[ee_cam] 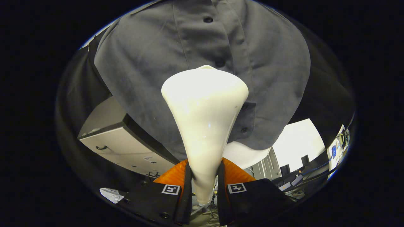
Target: Iron the clothes twice with a garment steamer, once on the left side and once on the right side.
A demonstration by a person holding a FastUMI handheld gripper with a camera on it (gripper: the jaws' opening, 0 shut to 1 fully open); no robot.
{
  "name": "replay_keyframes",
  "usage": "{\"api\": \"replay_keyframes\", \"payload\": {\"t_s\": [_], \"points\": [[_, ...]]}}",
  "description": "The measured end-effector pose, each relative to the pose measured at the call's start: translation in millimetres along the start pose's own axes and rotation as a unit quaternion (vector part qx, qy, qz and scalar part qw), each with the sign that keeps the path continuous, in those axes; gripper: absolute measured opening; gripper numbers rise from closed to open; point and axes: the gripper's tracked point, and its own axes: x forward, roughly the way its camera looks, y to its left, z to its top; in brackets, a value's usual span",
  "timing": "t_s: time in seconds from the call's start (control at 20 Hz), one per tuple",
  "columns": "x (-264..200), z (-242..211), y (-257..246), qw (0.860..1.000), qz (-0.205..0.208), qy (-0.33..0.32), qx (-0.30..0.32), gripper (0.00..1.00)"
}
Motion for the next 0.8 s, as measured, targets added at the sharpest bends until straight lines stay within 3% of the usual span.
{"api": "replay_keyframes", "payload": {"t_s": [0.2, 0.8], "points": [[-44.0, 58.2, 18.5, 0.999, 0.009, -0.051, -0.013, 0.41], [-119.3, 164.4, 21.4, 0.987, 0.002, -0.156, -0.043, 0.41]]}}
